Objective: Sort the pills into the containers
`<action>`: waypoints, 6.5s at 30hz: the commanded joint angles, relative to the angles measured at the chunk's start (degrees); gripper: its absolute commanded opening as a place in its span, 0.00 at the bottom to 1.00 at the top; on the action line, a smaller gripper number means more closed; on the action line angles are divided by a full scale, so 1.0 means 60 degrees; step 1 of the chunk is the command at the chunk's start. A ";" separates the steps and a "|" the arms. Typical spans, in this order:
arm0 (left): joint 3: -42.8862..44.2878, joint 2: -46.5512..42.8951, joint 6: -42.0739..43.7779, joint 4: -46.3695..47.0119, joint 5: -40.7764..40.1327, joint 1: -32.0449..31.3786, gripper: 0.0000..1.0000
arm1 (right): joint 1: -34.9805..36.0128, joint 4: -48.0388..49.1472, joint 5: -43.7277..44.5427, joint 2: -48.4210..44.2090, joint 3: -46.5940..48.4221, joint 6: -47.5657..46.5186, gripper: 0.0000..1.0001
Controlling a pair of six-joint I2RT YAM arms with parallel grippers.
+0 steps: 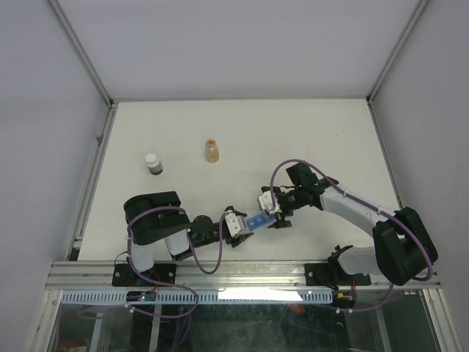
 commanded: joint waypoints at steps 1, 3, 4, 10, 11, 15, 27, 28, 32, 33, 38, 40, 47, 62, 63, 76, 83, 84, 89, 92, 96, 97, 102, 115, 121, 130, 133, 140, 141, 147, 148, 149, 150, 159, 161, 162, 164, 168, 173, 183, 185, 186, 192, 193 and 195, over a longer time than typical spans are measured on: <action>0.0173 0.0260 -0.0301 0.1274 -0.0616 -0.0163 0.64 | 0.0145 0.0338 -0.0092 0.0002 -0.0038 0.0106 0.86; 0.0214 0.0408 -0.0389 0.1330 -0.0593 -0.0181 0.62 | 0.0215 0.0346 -0.0076 0.0041 -0.0094 0.0058 0.86; 0.0247 0.0459 -0.0426 0.1371 -0.0587 -0.0187 0.61 | 0.0234 0.0352 -0.0064 0.0060 -0.0107 0.0042 0.86; 0.0357 0.0706 -0.0625 0.1555 -0.0553 -0.0247 0.53 | 0.0353 0.0540 0.0030 0.0129 -0.0181 0.0156 0.85; 0.0359 0.0736 -0.0657 0.1592 -0.0564 -0.0245 0.53 | 0.0373 0.0591 0.0054 0.0157 -0.0193 0.0183 0.84; 0.0371 0.0860 -0.0674 0.1718 -0.0572 -0.0251 0.49 | 0.0550 0.0807 0.0230 0.0244 -0.0241 0.0318 0.82; 0.0317 0.1095 -0.0601 0.2102 -0.0343 -0.0255 0.29 | 0.0908 0.1349 0.0968 0.0679 -0.0333 0.0606 0.77; 0.0313 0.1091 -0.0601 0.2135 -0.0292 -0.0252 0.28 | 0.0939 0.1406 0.1054 0.0711 -0.0331 0.0625 0.76; 0.0327 0.1113 -0.0612 0.2181 -0.0189 -0.0255 0.27 | 0.1066 0.1472 0.1266 0.0800 -0.0332 0.0657 0.70; 0.0315 0.1120 -0.0608 0.2197 -0.0185 -0.0242 0.27 | 0.1100 0.1495 0.1323 0.0819 -0.0329 0.0663 0.68; 0.0284 0.1110 -0.0641 0.2257 -0.0123 -0.0255 0.26 | 0.1250 0.1495 0.1456 0.0921 -0.0290 0.0678 0.62; 0.0284 0.1110 -0.0660 0.2273 -0.0112 -0.0250 0.25 | 0.1310 0.1489 0.1505 0.0945 -0.0276 0.0692 0.60; 0.0268 0.1116 -0.0674 0.2293 -0.0048 -0.0239 0.24 | 0.1385 0.1459 0.1472 0.0974 -0.0226 0.0745 0.46; 0.0108 0.1114 -0.0528 0.2290 0.0358 -0.0252 0.19 | 0.0884 0.0123 0.0277 0.1183 0.0663 0.1168 0.24; 0.0108 0.1106 -0.0542 0.2290 0.0388 -0.0242 0.19 | 0.0857 0.0114 0.0293 0.1202 0.0676 0.1199 0.24; 0.0148 0.1046 -0.0631 0.2209 0.0593 -0.0241 0.19 | 0.0415 0.1186 0.0651 0.0646 0.0577 0.2685 0.57; 0.0199 0.0997 -0.0624 0.2011 0.0624 -0.0237 0.19 | 0.0112 0.1806 0.0803 0.0240 0.0503 0.3571 0.56; 0.0209 0.0994 -0.0630 0.1989 0.0621 -0.0233 0.19 | 0.0087 0.1932 0.0868 0.0207 0.0477 0.3753 0.56; 0.0281 0.0937 -0.0623 0.1840 0.0635 -0.0237 0.19 | 0.0070 0.2629 0.1400 0.0348 0.0421 0.4782 0.47; 0.0334 0.0902 -0.0616 0.1710 0.0666 -0.0250 0.19 | 0.0121 0.2896 0.1585 0.0515 0.0407 0.5158 0.42; 0.0382 0.0900 -0.0616 0.1594 0.0644 -0.0245 0.19 | 0.0331 0.3046 0.1905 0.0762 0.0384 0.5298 0.40; 0.0386 0.0892 -0.0616 0.1586 0.0640 -0.0243 0.19 | 0.0406 0.3048 0.2006 0.0827 0.0384 0.5289 0.40; 0.0428 0.0883 -0.0597 0.1401 0.0533 -0.0242 0.19 | 0.0789 0.2921 0.2787 0.1357 0.0526 0.5193 0.38; 0.0596 0.0750 -0.0513 0.0833 0.0374 -0.0240 0.20 | 0.0779 0.2079 0.2568 0.1458 0.1285 0.5853 0.43; 0.0911 0.0518 -0.0425 -0.0116 0.0608 -0.0098 0.25 | -0.0287 0.0546 0.0991 0.0698 0.2084 0.5788 0.55; 0.2132 0.0058 -0.0703 -0.2217 0.1756 0.0939 0.67 | -0.1603 -0.0110 0.0662 -0.0221 0.2495 0.5973 0.59; 0.2217 -0.0512 -0.0964 -0.2527 0.1614 0.0972 0.83 | -0.1900 0.0003 0.0623 -0.0513 0.2461 0.6186 0.60; 0.2604 -0.2575 -0.1906 -0.5226 0.0954 0.1238 0.89 | -0.2242 0.0146 0.0450 -0.0885 0.2379 0.6362 0.62; 0.2687 -0.2871 -0.2112 -0.5712 0.0836 0.1334 0.89 | -0.2254 0.0148 0.0439 -0.0900 0.2366 0.6362 0.62; 0.3034 -0.4345 -0.3422 -0.7743 0.0338 0.2235 0.89 | -0.2290 0.0163 0.0386 -0.0944 0.2353 0.6405 0.62; 0.3024 -0.4736 -0.3570 -0.7852 0.0236 0.2391 0.89 | -0.2295 0.0165 0.0388 -0.0950 0.2337 0.6406 0.62; 0.3023 -0.4989 -0.3690 -0.7970 0.0119 0.2531 0.89 | -0.2303 0.0165 0.0401 -0.0965 0.2346 0.6420 0.62; 0.3054 -0.5190 -0.3840 -0.8093 -0.0037 0.2688 0.89 | -0.2310 0.0163 0.0406 -0.0980 0.2347 0.6428 0.62; 0.4518 -0.5585 -0.5229 -1.0704 -0.1400 0.4752 0.90 | -0.2394 0.0193 0.0360 -0.1038 0.2300 0.6450 0.62; 0.5048 -0.5400 -0.5512 -1.1398 -0.1961 0.5063 0.91 | -0.2413 0.0205 0.0337 -0.1039 0.2287 0.6457 0.62; 0.5343 -0.5277 -0.5555 -1.1718 -0.2350 0.5130 0.94 | -0.2413 0.0207 0.0334 -0.1048 0.2283 0.6452 0.62; 0.5884 -0.4949 -0.5603 -1.2310 -0.3175 0.5186 0.97 | -0.2413 0.0207 0.0304 -0.1032 0.2288 0.6454 0.62; 0.7165 -0.3783 -0.5253 -1.3198 -0.4061 0.5351 0.99 | -0.2413 0.0181 0.0243 -0.0955 0.2287 0.6457 0.62; 0.9145 -0.1871 -0.4669 -1.4666 -0.4203 0.5701 0.98 | -0.2412 0.0161 0.0259 -0.0923 0.2301 0.6451 0.62; 1.0875 -0.0065 -0.4189 -1.5762 -0.3643 0.5808 0.91 | -0.2417 0.0163 0.0302 -0.0866 0.2285 0.6422 0.62; 1.0874 0.0059 -0.4201 -1.5807 -0.3503 0.5824 0.86 | -0.2415 0.0163 0.0300 -0.0876 0.2283 0.6420 0.62; 1.0874 0.0093 -0.4219 -1.5822 -0.3421 0.5827 0.84 | -0.2421 0.0163 0.0289 -0.0873 0.2281 0.6420 0.62; 1.0899 0.0237 -0.4290 -1.5900 -0.3073 0.5839 0.64 | -0.2424 0.0126 0.0264 -0.0886 0.2288 0.6401 0.62; 1.0931 0.0253 -0.4278 -1.5925 -0.3034 0.5839 0.56 | -0.2427 0.0120 0.0257 -0.0888 0.2289 0.6381 0.62; 1.0992 0.0249 -0.4291 -1.6005 -0.2979 0.5839 0.34 | -0.2425 0.0106 0.0231 -0.0902 0.2282 0.6356 0.62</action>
